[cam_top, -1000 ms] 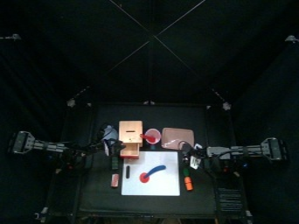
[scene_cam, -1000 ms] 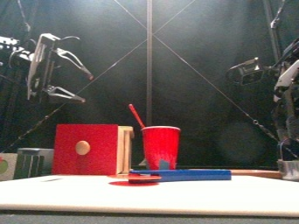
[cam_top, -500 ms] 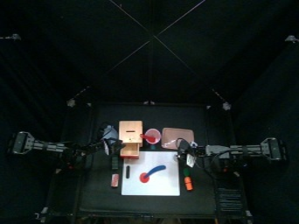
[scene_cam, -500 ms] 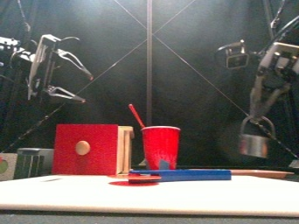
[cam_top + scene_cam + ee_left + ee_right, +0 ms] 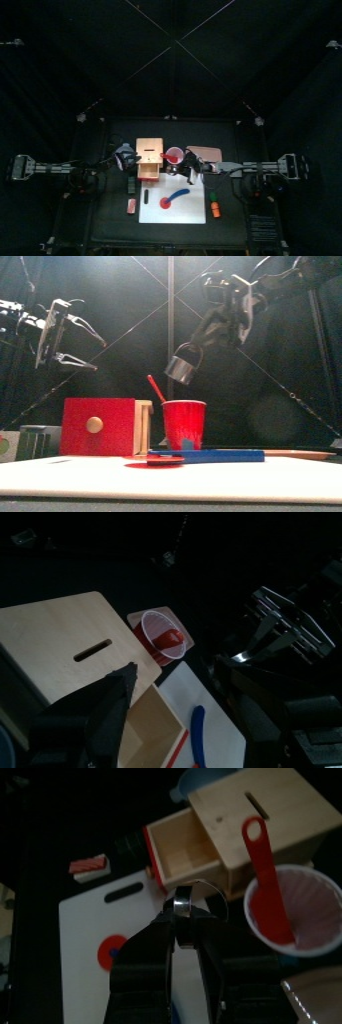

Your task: Place cookie cutter into open drawer

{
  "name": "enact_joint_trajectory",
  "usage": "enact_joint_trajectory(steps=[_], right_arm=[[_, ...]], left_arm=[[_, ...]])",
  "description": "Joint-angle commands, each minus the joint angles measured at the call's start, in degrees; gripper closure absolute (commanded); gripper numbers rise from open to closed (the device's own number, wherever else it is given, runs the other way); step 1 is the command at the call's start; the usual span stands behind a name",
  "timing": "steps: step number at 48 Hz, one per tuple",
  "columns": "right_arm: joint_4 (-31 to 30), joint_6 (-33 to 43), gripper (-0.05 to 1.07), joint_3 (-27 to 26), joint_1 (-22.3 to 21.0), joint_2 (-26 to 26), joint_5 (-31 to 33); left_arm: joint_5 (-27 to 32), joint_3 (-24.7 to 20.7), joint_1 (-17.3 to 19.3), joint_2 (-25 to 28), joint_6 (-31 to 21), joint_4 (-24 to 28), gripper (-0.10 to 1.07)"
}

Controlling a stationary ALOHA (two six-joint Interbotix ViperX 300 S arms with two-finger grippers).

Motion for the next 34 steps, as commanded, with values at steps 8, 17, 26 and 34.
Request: enact_joint_trajectory(steps=[8,17,26,34], right_arm=[[-3.25,0.18,0.53,-11.34,0.09,11.07,-3.78],[-5.71,0.18,0.53,-18.02,0.18,17.67,-3.60],[-6.42,0.26,0.53,-21.53,0.18,21.53,-2.29],[-6.42,-0.18,0.52,-23.29,0.26,23.47,-0.35]], left_arm=[[-0.44,-0.44,0.79,-0.09,0.00,0.26,0.02],[-0.44,0.26,0.97,-0.18,0.09,0.26,0.02],[-0.35,1.05,0.97,-1.05,-0.09,0.26,0.02],[-0.18,1.67,1.05,-2.29,-0.09,0.09,0.02]])
